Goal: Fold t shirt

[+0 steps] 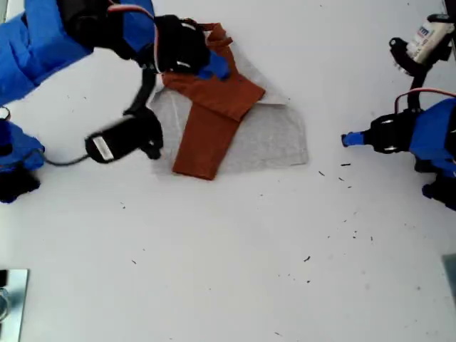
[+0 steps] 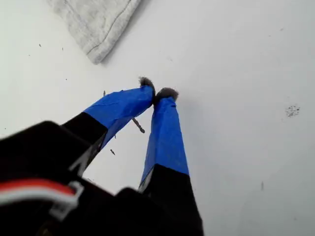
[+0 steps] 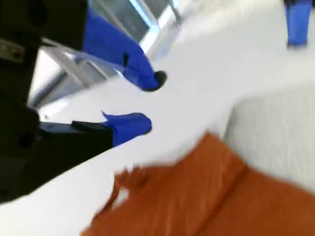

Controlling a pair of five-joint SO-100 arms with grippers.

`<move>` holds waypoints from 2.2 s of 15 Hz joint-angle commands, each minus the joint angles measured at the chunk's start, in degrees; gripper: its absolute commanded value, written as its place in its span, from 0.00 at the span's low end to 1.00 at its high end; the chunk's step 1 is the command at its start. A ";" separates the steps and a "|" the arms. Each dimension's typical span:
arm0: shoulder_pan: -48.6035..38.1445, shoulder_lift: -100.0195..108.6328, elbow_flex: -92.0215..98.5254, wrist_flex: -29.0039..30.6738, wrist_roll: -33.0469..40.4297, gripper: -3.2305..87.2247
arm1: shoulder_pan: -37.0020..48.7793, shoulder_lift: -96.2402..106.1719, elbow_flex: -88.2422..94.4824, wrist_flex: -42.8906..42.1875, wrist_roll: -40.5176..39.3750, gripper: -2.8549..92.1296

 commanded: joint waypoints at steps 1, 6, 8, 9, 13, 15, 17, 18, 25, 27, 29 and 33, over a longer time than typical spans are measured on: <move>-5.19 17.93 21.18 -2.02 -1.14 0.15 | 0.53 0.88 3.43 0.70 1.05 0.07; -6.42 51.15 85.69 -20.13 -13.97 0.03 | 1.05 0.88 3.52 0.79 1.23 0.07; -4.22 53.53 96.50 -23.64 -18.81 0.03 | 1.14 0.88 3.52 0.88 1.58 0.07; -2.64 52.29 96.50 -23.73 -19.95 0.03 | 1.05 0.88 3.34 1.05 2.46 0.06; 2.72 46.67 66.01 -6.59 -19.69 0.30 | 1.23 -22.24 -23.99 3.52 4.39 0.29; 5.10 39.99 49.31 1.14 -19.42 0.34 | 1.67 -49.92 -53.35 10.72 -1.05 0.38; 7.12 37.79 45.35 1.93 -19.78 0.34 | 0.62 -67.41 -72.33 15.38 -4.57 0.43; 8.35 37.09 47.72 0.26 -20.48 0.34 | 0.44 -71.10 -74.18 14.15 -5.01 0.42; 16.08 18.19 58.89 -17.05 -26.72 0.35 | -1.85 -97.73 -69.52 -7.03 -3.78 0.37; 15.82 18.19 64.25 -19.60 -28.21 0.34 | -2.11 -103.54 -68.64 -10.55 -3.34 0.32; 15.03 16.61 67.50 -22.76 -27.95 0.20 | -2.55 -108.02 -68.55 -13.01 -2.64 0.17; 14.06 10.90 59.77 -23.91 -25.66 0.03 | -4.22 -109.25 -68.64 -15.29 -2.29 0.06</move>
